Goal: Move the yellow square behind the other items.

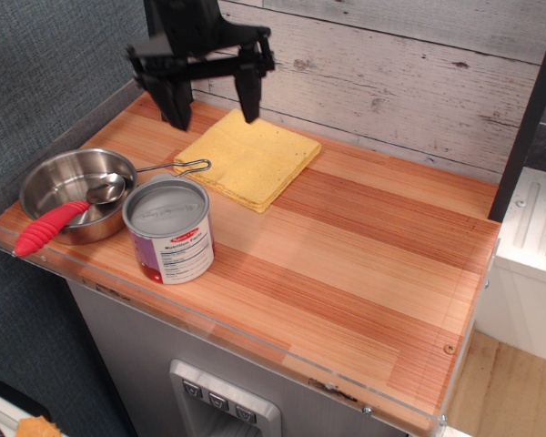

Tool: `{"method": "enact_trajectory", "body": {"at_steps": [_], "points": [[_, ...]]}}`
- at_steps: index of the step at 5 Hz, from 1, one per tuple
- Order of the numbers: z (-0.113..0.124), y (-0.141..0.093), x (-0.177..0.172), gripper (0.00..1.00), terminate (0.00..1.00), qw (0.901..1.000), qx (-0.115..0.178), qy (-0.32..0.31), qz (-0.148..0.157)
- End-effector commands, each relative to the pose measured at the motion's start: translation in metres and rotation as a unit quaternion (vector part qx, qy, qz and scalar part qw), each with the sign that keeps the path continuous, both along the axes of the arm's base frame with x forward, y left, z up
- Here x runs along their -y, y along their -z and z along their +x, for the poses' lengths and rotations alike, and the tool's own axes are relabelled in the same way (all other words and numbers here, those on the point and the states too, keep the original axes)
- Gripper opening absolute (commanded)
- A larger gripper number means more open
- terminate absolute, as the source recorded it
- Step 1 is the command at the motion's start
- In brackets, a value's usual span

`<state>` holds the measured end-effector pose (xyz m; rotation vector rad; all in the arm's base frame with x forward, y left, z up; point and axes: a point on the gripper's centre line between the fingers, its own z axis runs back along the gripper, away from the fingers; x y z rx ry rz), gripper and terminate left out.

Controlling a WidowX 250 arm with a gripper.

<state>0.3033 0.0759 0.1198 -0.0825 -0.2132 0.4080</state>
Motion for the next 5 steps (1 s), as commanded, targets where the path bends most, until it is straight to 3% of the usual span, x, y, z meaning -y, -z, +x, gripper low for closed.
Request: {"method": "enact_trajectory", "body": {"at_steps": [1, 3, 4, 5], "points": [[-0.037, -0.026, 0.030, 1.00, 0.00, 0.9948, 0.008, 0.099, 0.023], [-0.064, -0.015, 0.092, 1.00, 0.00, 0.9765, 0.004, 0.212, 0.036], [-0.064, -0.015, 0.092, 1.00, 0.00, 0.9765, 0.004, 0.212, 0.036], [-0.064, -0.015, 0.092, 1.00, 1.00, 0.9765, 0.004, 0.212, 0.036]]}}
